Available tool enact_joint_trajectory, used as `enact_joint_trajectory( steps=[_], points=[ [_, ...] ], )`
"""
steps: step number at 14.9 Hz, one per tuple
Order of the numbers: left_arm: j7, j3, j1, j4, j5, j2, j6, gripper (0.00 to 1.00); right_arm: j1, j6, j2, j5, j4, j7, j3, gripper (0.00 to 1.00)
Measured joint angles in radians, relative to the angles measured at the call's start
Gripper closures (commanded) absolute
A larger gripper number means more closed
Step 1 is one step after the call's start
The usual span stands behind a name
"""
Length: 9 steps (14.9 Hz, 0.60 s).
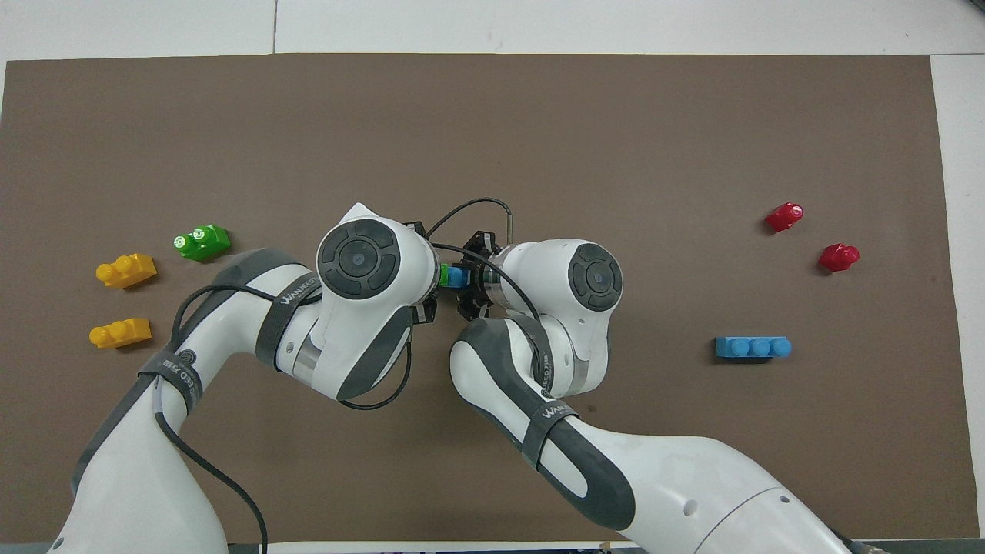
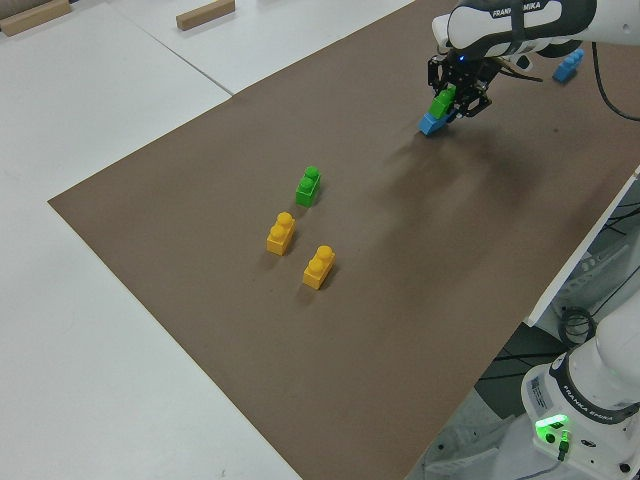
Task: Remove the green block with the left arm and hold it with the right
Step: 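Pull green off with the left gripper while the right gripper holds blue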
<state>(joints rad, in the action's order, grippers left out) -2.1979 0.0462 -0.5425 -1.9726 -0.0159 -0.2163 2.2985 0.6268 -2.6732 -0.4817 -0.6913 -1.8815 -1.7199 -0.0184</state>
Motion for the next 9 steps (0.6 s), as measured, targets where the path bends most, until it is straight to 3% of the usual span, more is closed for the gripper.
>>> enact_joint_trajectory(
  steps=[4, 9],
  points=[
    [0.038, -0.010, 0.037, 0.004, 0.000, 0.075, -0.058, 0.94, -0.001, 0.000, 0.000, 0.000, 0.000, -0.001, 0.002, 1.00],
    [0.309, -0.013, 0.126, 0.003, 0.003, 0.167, -0.248, 0.96, -0.030, 0.031, 0.017, 0.000, 0.028, 0.008, 0.010, 1.00]
  ],
)
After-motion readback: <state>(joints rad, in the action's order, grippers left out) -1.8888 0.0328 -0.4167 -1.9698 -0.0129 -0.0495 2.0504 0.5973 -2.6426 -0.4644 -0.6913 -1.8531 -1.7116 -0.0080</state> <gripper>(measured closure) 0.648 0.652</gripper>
